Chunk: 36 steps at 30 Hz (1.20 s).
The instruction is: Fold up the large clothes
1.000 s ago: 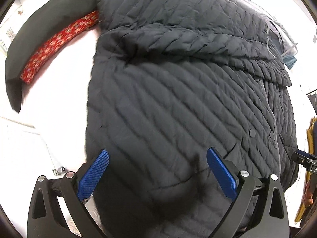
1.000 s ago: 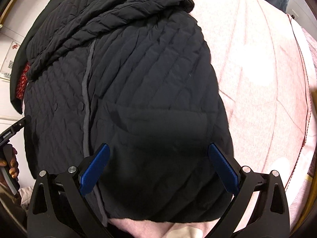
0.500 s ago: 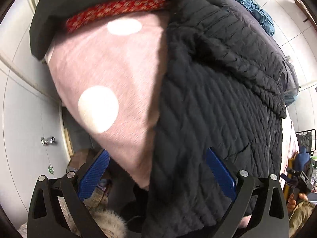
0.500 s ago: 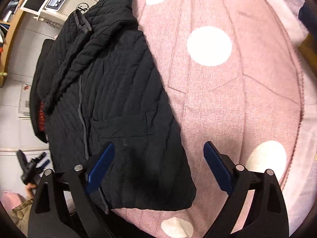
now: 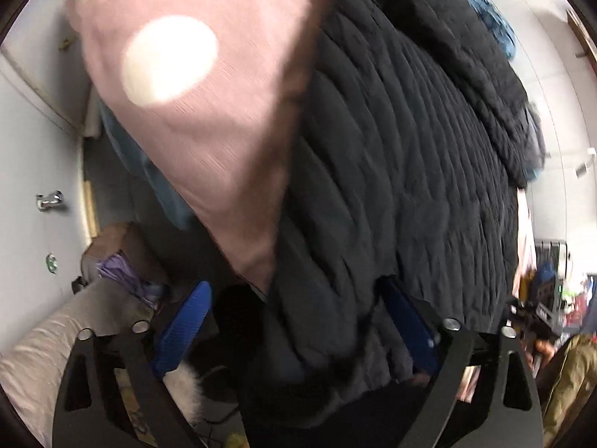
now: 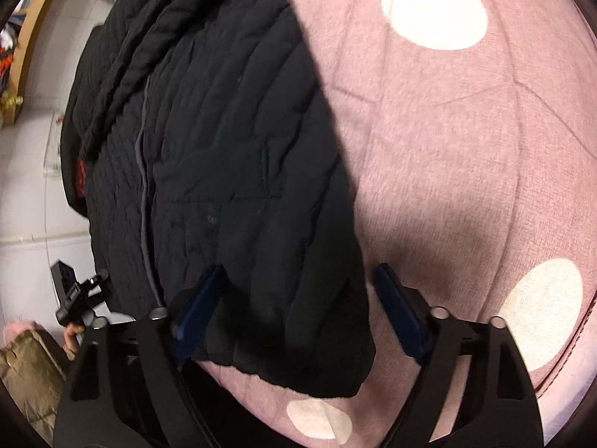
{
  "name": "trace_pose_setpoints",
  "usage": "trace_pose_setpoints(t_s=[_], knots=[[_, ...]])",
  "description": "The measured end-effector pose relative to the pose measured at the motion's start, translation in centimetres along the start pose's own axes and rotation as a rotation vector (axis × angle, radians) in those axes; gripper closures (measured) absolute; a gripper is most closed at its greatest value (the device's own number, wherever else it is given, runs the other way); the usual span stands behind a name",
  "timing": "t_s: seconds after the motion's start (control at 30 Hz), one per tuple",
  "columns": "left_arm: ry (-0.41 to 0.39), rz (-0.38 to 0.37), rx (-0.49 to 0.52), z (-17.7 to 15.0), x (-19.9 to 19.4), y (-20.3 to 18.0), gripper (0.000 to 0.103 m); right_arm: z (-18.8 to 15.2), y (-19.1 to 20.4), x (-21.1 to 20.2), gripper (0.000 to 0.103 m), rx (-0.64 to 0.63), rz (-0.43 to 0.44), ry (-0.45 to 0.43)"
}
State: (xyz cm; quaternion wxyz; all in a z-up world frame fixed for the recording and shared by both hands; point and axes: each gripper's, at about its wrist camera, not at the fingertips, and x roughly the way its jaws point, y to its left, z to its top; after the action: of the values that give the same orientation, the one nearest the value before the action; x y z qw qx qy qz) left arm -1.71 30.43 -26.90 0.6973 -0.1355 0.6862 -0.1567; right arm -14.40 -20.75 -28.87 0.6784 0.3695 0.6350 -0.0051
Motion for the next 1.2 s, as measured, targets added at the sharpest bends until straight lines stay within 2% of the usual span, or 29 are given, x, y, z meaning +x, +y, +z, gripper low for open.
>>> trace_pose_setpoints(t_s=[0.07,0.1,0.23,0.3,0.4,0.5,0.6,0.7,0.83,0.93,1.07,1.2], knots=[[0.041,0.004,0.06,-0.7,0.8,-1.6,0.03,-0.2,0.9,0.3,0.039,-0.038,0.005,0.033],[0.05,0.011,0.09,-0.9,1.1,-2.3,0.034,-0.3,1.3,0.4,0.04,-0.055,-0.003,0.04],[0.071,0.086,0.185,-1.2,1.7,-4.8,0.046,-0.5,1.8,0.5,0.05,-0.095,-0.047,0.05],[0.077,0.1,0.21,-1.0,1.5,-5.4,0.064,-0.6,1.9,0.2,0.067,-0.092,-0.055,0.053],[0.078,0.093,0.274,-1.1,0.3,-6.6,0.082,-1.0,2.1,-0.7,0.085,-0.105,-0.038,0.054],[0.076,0.097,0.354,-1.5,-0.8,-7.8,0.09,-1.7,2.6,-1.6,0.09,-0.136,-0.027,0.062],[0.086,0.082,0.405,-2.0,-1.9,-8.3,0.093,-2.6,3.0,-2.6,0.092,-0.156,-0.019,0.068],[0.106,0.054,0.401,-2.5,-2.6,-7.8,0.094,-3.7,3.6,-3.3,0.093,-0.164,-0.008,0.078],[0.181,0.061,0.419,-4.8,-2.5,-7.1,0.095,-6.0,3.5,-3.0,0.093,-0.167,-0.03,0.134],[0.203,0.061,0.378,-5.9,-2.0,-6.3,0.095,-7.8,2.0,-2.2,0.093,-0.108,-0.028,0.17],[0.171,0.047,0.325,-4.7,-2.2,-6.8,0.095,-7.1,1.8,-1.3,0.093,-0.073,-0.039,0.163],[0.089,0.0,0.348,-1.9,-3.3,-9.8,0.095,-4.7,3.4,-1.6,0.093,-0.14,-0.059,0.125]])
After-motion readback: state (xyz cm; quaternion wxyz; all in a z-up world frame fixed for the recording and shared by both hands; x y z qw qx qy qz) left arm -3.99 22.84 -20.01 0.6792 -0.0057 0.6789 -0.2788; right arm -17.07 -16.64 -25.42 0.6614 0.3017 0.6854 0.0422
